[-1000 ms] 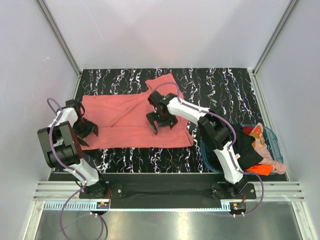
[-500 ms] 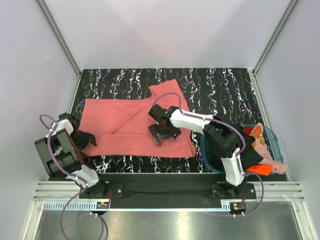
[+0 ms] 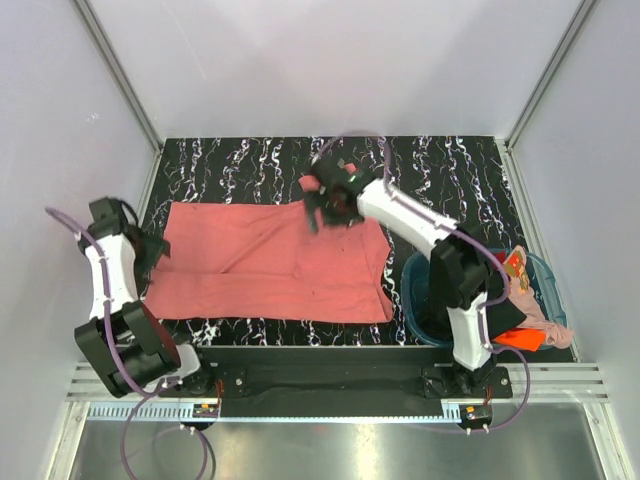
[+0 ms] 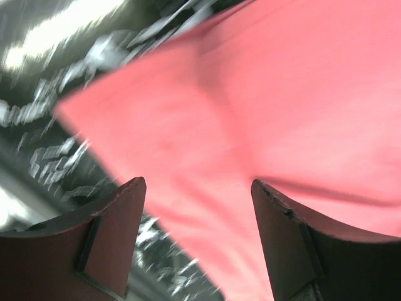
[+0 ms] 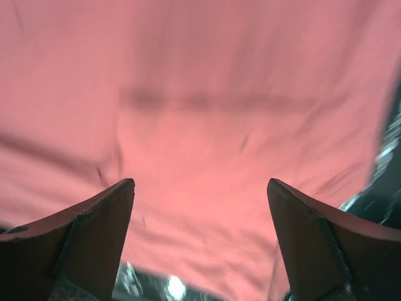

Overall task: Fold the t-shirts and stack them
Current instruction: Fold the tshirt

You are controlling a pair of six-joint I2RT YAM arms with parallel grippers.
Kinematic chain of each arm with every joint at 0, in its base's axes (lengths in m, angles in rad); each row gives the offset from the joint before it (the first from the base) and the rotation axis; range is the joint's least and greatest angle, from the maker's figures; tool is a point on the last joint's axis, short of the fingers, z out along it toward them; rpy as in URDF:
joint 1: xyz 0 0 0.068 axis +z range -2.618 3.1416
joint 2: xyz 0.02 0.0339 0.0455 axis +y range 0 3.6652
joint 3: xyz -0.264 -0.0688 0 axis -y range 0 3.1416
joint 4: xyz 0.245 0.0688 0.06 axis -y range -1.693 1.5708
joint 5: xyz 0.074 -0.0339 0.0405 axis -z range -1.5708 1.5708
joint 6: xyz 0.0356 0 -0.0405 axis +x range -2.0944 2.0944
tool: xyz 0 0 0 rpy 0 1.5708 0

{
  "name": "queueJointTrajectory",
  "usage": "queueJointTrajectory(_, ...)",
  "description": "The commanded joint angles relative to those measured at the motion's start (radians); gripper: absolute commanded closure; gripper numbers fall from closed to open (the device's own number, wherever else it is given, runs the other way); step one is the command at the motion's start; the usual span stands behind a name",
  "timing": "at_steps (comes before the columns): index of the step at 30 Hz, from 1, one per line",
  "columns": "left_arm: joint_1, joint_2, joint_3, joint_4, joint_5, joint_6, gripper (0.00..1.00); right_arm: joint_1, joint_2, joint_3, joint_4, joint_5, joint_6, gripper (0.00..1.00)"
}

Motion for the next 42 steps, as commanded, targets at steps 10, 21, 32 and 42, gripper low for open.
queueJointTrajectory(10,-0.228,0.107,0.188,0.348,0.116,0.058,0.28,-0.286,0.368,0.598,0.385,0.192,-0.112,0.21)
queueJointTrajectory(21,-0.26,0.167,0.172,0.428,0.177,0.036,0.3,-0.332,0.626,0.806,0.574,0.144,-0.268,0.32)
queueJointTrajectory(32,-0.269,0.184,0.168,0.483,0.211,-0.013,0.3,-0.365,0.756,0.864,0.542,0.078,-0.336,0.4)
queueJointTrajectory(42,-0.272,0.17,0.16,0.518,0.266,-0.076,0.3,-0.376,0.789,0.941,0.372,0.046,-0.273,0.44)
